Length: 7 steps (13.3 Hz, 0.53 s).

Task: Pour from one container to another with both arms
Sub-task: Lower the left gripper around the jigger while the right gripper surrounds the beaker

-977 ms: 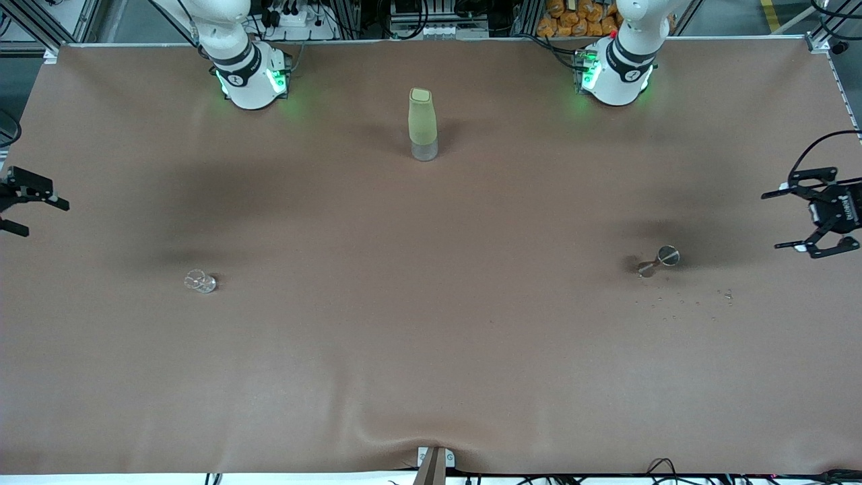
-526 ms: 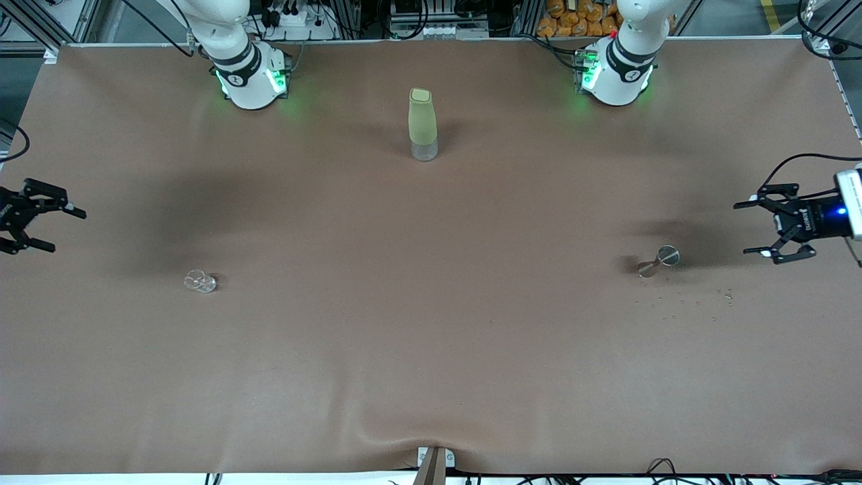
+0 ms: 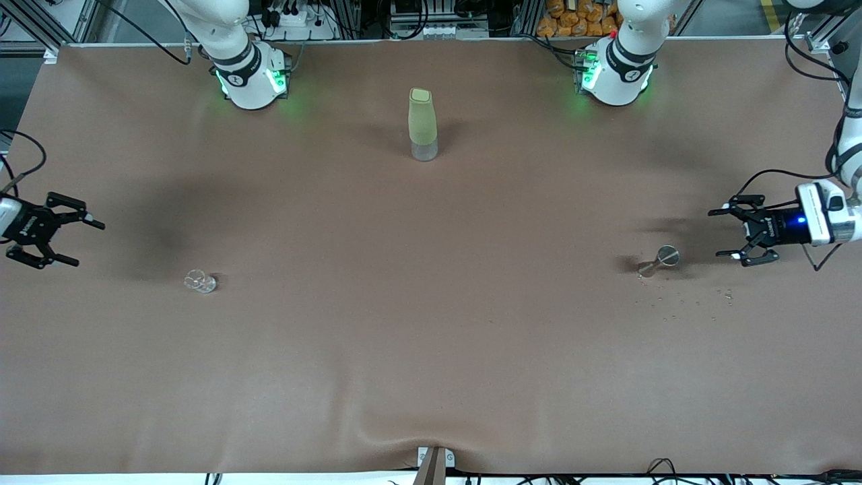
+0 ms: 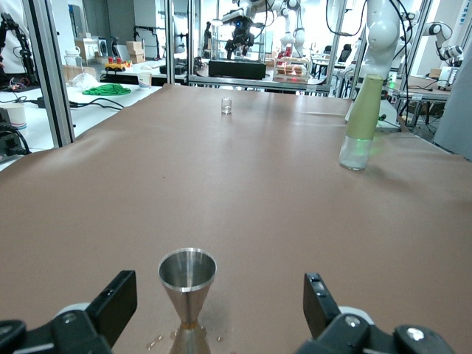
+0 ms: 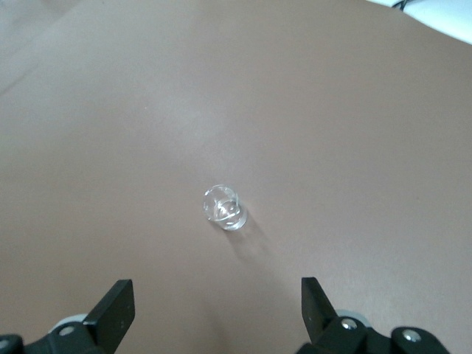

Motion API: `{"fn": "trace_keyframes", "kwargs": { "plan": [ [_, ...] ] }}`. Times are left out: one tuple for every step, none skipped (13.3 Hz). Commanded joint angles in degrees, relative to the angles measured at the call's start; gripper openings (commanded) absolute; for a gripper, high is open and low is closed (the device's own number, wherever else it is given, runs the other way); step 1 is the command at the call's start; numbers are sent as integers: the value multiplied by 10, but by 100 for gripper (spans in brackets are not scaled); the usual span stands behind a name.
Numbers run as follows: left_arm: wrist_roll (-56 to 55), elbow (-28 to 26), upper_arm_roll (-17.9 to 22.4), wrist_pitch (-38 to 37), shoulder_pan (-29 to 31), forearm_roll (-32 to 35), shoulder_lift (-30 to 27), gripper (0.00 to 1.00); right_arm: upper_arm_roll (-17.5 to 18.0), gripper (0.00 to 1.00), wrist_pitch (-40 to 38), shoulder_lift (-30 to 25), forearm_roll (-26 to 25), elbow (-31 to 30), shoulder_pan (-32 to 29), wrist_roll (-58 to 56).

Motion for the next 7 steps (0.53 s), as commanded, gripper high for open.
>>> {"fn": "trace_keyframes", "kwargs": {
  "plan": [
    [41, -3, -4, 11, 11, -14, 24, 100, 7, 100, 25, 12, 72, -33, -18, -109],
    [52, -5, -4, 17, 11, -14, 29, 100, 7, 100, 25, 31, 105, -30, -29, -153],
    [62, -8, -4, 22, 11, -14, 32, 100, 7, 100, 25, 50, 140, -30, -36, -191],
    [68, -8, -4, 27, 11, -18, 41, 100, 7, 100, 25, 63, 170, -29, -37, -224],
    [77, -8, -4, 30, 11, -24, 47, 100, 7, 100, 25, 75, 190, -23, -35, -243],
    [85, -8, -4, 33, 11, -30, 55, 100, 7, 100, 25, 87, 203, -18, -33, -256],
    [93, -7, -4, 35, 11, -38, 63, 100, 7, 100, 24, 98, 217, -15, -32, -275]
  ]
}}
